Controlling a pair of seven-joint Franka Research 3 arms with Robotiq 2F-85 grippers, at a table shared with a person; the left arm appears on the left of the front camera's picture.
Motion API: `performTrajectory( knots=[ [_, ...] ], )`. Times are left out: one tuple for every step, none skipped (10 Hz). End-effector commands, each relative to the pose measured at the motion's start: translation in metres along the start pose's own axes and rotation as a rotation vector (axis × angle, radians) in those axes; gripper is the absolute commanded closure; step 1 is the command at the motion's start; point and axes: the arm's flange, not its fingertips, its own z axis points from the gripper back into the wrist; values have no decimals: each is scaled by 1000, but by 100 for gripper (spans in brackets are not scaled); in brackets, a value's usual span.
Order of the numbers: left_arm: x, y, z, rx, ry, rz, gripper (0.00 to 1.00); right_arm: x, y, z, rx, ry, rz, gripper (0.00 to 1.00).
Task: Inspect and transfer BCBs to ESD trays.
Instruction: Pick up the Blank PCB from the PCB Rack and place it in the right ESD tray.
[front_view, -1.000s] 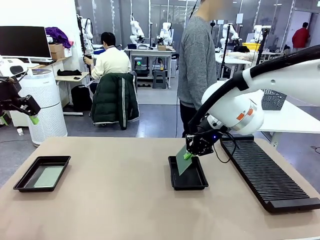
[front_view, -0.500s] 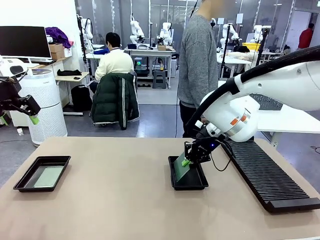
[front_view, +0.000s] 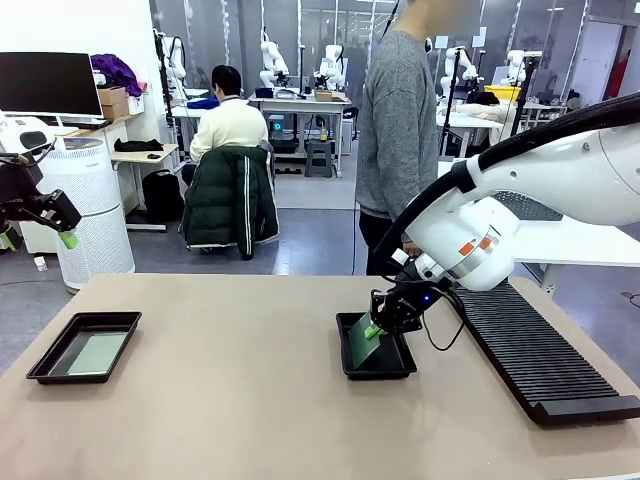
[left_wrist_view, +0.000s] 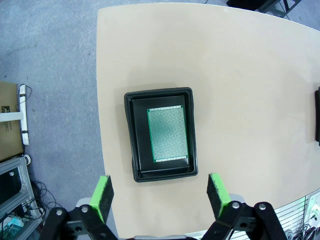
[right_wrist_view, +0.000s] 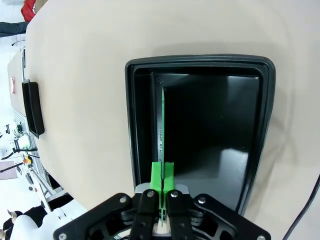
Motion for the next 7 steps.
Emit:
performTrajectory(
  knots=[
    [-2, -1, -1, 3, -4, 1, 0, -1, 3, 2, -4, -2, 5, 98],
    [-2, -1, -1, 3, -4, 1, 0, -1, 3, 2, -4, -2, 5, 98],
    [-2, -1, -1, 3, -4, 1, 0, -1, 3, 2, -4, -2, 5, 98],
    [-2, -1, -1, 3, -4, 1, 0, 0, 1, 0, 0, -1, 3, 98],
    [-2, -1, -1, 3, -4, 1, 0, 1, 1, 1, -7, 7, 4, 98],
    [-2, -1, -1, 3, -4, 1, 0, 2, 4, 1, -13, 5, 11, 86],
    [-2, -1, -1, 3, -4, 1, 0, 2, 7, 3, -23, 3, 13, 78]
  ],
)
